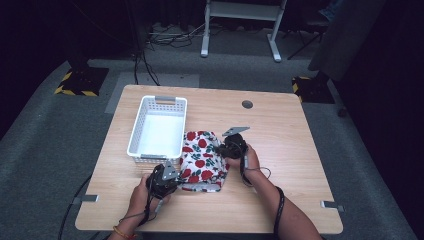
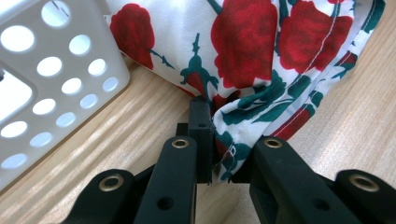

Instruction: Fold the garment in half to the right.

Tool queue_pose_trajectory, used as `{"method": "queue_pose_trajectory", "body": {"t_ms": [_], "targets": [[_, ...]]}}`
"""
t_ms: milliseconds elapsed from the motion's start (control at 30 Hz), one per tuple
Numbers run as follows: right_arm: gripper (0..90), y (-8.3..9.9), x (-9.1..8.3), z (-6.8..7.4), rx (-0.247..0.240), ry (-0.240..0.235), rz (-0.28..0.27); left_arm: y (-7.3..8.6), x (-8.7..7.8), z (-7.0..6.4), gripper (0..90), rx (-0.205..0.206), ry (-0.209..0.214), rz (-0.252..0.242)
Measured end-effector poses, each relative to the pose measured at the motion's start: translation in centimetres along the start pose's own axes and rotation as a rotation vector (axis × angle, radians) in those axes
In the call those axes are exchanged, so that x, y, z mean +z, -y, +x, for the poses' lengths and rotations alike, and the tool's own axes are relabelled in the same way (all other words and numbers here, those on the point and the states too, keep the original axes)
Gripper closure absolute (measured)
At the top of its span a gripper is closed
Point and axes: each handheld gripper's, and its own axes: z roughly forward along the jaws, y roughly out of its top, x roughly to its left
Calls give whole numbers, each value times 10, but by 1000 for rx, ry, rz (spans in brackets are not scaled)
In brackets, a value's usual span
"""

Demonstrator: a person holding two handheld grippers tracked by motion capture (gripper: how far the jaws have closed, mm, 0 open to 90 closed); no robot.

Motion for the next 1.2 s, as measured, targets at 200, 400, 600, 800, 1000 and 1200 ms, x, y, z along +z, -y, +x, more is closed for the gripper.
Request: {"method": "queue_pose_trajectory", "body": {"t_ms": [200, 400, 600, 800, 1000, 1200], "targets": [[814, -1, 1, 1, -7, 6, 2, 2, 2, 3, 625, -61, -24, -23], [816, -2, 2, 1, -7, 10, 4, 1, 7, -2, 388, -52, 33, -38], [817, -3, 2, 1, -8, 11, 6, -5, 11, -7, 428, -40, 38, -34], [818, -4, 2, 2, -13, 18, 13, -8, 12, -6, 735, -41, 11, -41], [821, -4, 2, 2, -5, 19, 6, -10, 13, -5, 813, -37, -2, -39], [834, -3, -2, 0, 3, 25, -28, -15, 10, -4, 835, -29, -38, -66]]}}
